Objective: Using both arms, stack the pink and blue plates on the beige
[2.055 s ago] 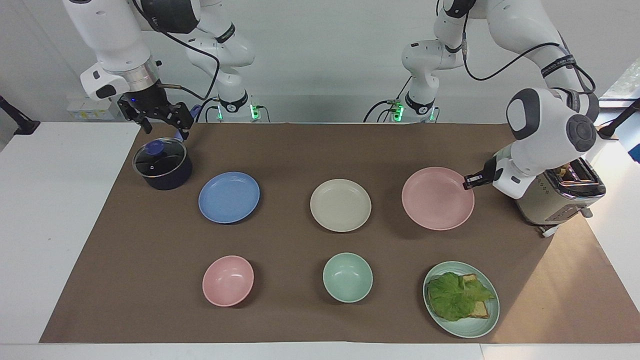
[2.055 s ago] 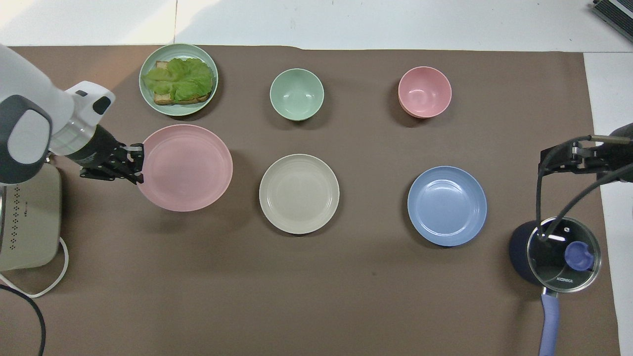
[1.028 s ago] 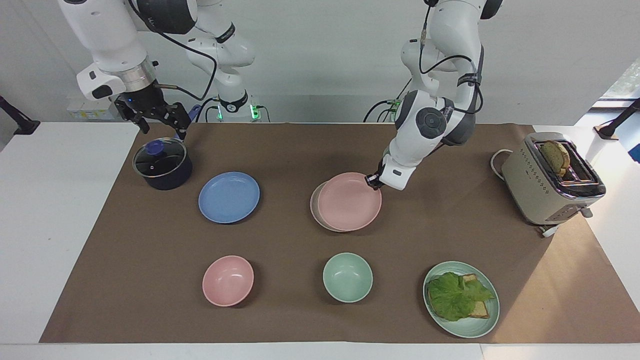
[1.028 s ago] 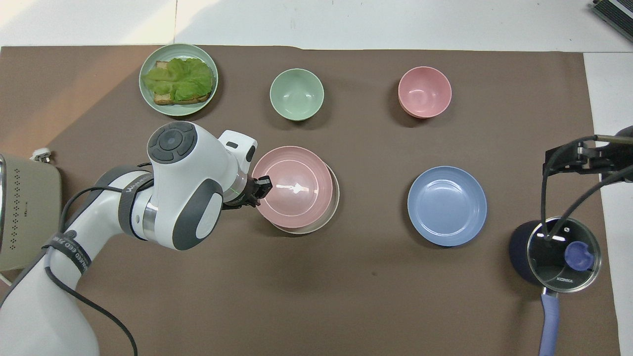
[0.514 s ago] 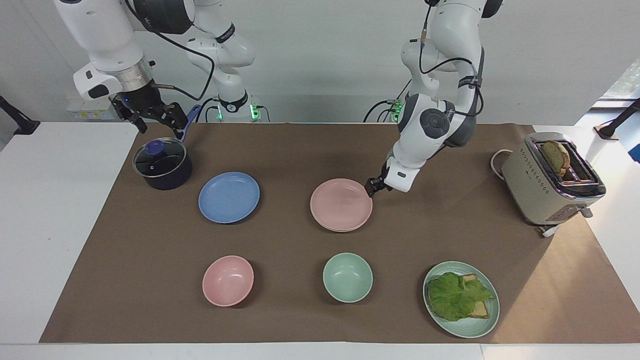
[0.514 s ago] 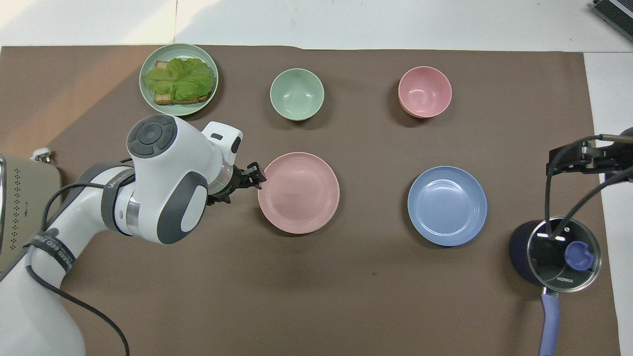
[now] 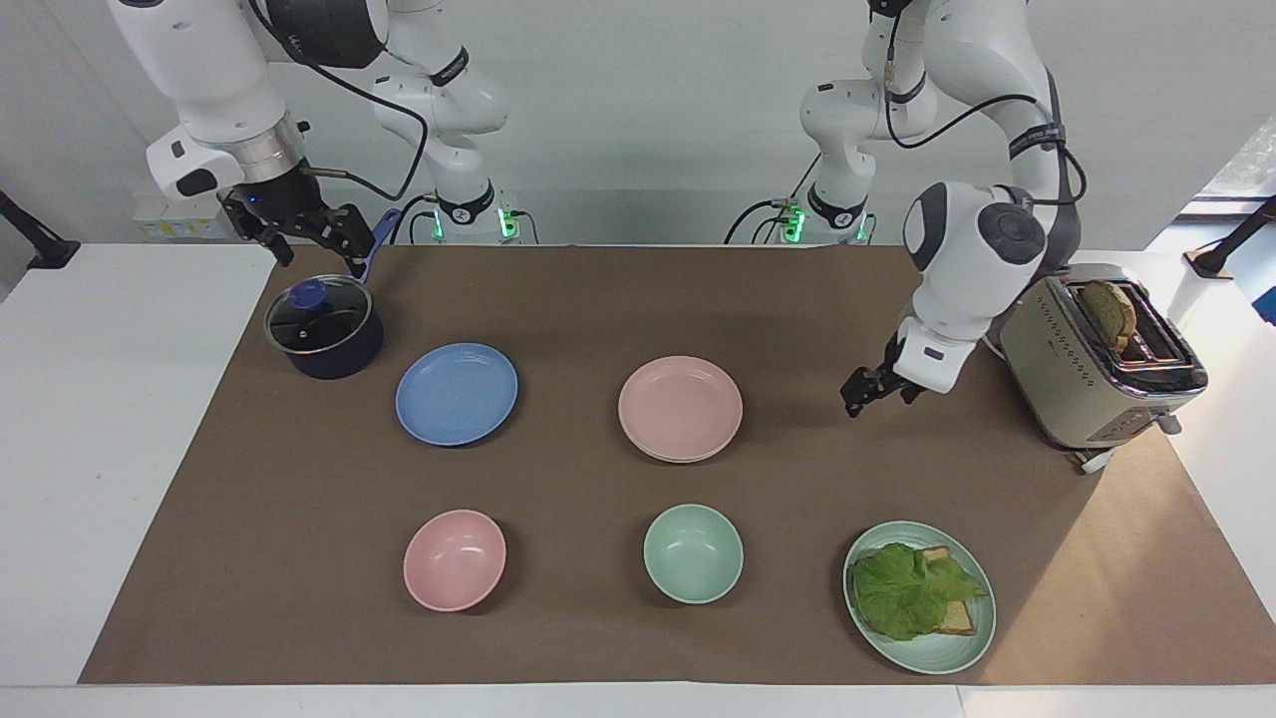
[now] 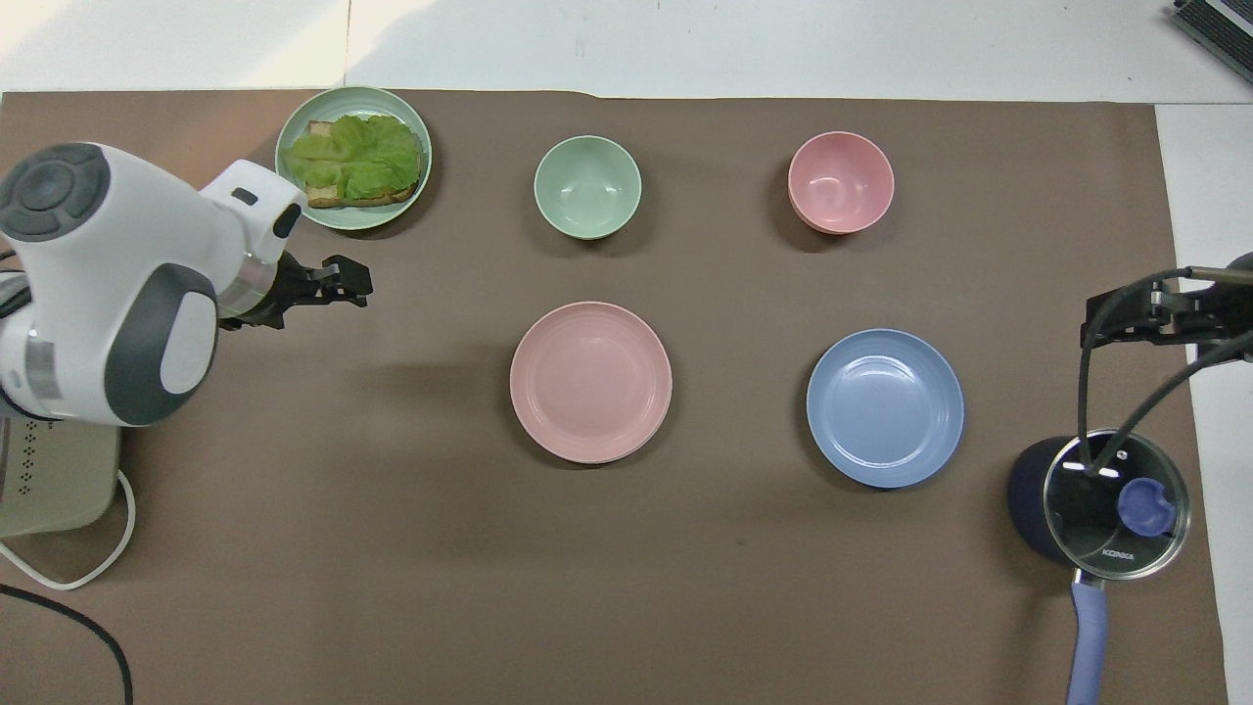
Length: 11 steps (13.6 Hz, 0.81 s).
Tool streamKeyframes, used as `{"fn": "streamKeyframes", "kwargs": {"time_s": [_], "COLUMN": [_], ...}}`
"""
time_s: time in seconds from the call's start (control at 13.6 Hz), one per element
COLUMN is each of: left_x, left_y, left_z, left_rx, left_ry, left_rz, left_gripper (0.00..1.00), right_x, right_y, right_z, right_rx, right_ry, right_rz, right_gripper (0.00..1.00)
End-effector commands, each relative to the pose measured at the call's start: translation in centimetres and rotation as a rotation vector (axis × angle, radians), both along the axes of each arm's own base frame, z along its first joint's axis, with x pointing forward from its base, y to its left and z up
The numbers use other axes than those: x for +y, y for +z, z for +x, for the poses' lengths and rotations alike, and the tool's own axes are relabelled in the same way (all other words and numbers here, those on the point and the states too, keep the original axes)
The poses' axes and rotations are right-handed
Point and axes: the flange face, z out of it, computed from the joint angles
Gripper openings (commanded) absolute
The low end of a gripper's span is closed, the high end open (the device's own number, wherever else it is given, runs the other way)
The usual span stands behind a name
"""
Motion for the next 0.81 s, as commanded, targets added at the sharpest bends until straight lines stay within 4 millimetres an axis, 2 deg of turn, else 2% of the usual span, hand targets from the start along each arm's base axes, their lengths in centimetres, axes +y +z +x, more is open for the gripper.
{"fn": "streamKeyframes", "kwargs": {"time_s": [0.0, 0.29, 0.73], "left_x": [3.3, 4.9, 3.9], "left_y": [4.5, 9.3, 15.2], "left_z": [1.0, 0.8, -1.6], "left_rx": [-0.017, 0.003, -0.046], "left_ry": [-0.15, -0.208, -0.246], "left_rz": [0.035, 0.073, 0.084], "left_gripper": [1.0, 1.0, 1.0], "right_x": [-0.1, -0.2, -0.3], "right_y": [0.3, 0.3, 0.3], "right_z": [-0.4, -0.4, -0.5], "right_rx": [-0.011, -0.011, -0.011], "right_ry": [0.026, 0.024, 0.024], "right_rz": [0.021, 0.021, 0.021], "right_gripper": [1.0, 1.0, 1.0]}}
